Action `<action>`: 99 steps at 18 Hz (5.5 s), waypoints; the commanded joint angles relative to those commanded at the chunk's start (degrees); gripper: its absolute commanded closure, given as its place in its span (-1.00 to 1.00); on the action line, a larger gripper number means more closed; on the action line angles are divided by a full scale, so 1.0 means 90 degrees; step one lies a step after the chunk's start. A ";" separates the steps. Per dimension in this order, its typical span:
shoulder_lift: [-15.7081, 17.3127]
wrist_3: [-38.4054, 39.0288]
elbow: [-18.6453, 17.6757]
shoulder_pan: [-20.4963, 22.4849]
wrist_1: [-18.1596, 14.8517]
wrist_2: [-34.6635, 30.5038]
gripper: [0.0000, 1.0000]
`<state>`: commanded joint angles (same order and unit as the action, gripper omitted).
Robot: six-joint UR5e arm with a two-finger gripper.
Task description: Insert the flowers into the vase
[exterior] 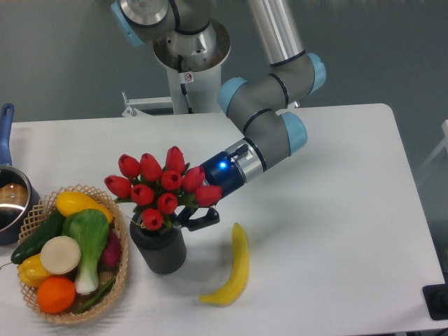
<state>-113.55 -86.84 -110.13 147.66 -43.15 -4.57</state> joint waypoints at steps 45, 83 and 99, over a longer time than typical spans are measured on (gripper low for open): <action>0.0371 0.0449 0.0244 -0.0244 -0.0010 -0.2178 -0.99; 0.0918 0.3174 0.0342 -0.0528 -0.0010 -0.3926 -1.00; 0.2470 0.3145 0.0244 -0.0342 -0.0098 -0.6912 -1.00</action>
<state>-91.32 -58.53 -107.93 144.58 -44.03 -66.78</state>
